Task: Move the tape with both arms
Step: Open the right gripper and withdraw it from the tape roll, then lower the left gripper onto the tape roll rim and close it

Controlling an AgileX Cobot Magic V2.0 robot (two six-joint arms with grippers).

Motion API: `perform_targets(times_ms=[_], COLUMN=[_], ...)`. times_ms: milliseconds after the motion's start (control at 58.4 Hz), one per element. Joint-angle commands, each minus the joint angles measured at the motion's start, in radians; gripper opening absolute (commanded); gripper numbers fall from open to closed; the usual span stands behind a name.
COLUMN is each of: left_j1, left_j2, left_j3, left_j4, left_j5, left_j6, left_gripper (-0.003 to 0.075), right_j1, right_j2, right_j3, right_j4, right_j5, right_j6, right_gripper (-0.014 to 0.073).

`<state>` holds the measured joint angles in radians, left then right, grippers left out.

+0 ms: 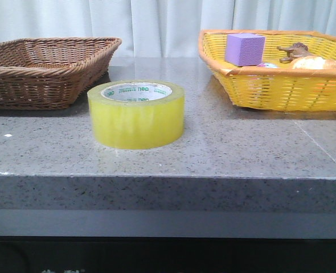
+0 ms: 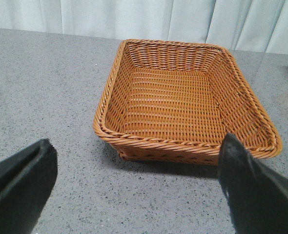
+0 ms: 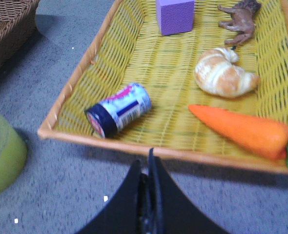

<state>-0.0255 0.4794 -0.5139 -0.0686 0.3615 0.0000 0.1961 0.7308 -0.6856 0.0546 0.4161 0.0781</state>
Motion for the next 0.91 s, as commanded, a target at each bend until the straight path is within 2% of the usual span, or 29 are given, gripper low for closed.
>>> perform_targets(times_ms=[0,137,274,463,685,891], left_j1=[0.002,0.002,0.002,0.002,-0.087,-0.236], left_j2=[0.01,0.01,0.01,0.018,0.198,0.453], left_j3=[-0.037,-0.037,-0.037,-0.041,-0.163,-0.293], left_j4=[-0.003,-0.003,-0.003,-0.049,-0.085,-0.228], left_j5=[-0.077,-0.075,-0.075,-0.074,0.188,0.288], left_j6=[-0.01,-0.01,-0.01,-0.01,0.047,0.043], left_gripper=[0.0658,0.0658,0.0658,0.0658,0.0658,0.0658], right_j1=[-0.008,-0.008,-0.008,-0.008,-0.008,-0.008], right_j2=[-0.127,-0.315,-0.443,-0.482,-0.482,-0.482], right_j3=[0.09,0.23,0.294,0.312,0.312,0.312], right_j4=[-0.011,-0.011,-0.011,-0.011,-0.012,-0.012], right_j5=[-0.137,-0.178,-0.176,-0.179,-0.183,-0.183], right_j6=[-0.008,-0.008,-0.008,-0.008,-0.008,-0.008], right_gripper=[-0.009,-0.009,-0.009,-0.009,-0.009,-0.009])
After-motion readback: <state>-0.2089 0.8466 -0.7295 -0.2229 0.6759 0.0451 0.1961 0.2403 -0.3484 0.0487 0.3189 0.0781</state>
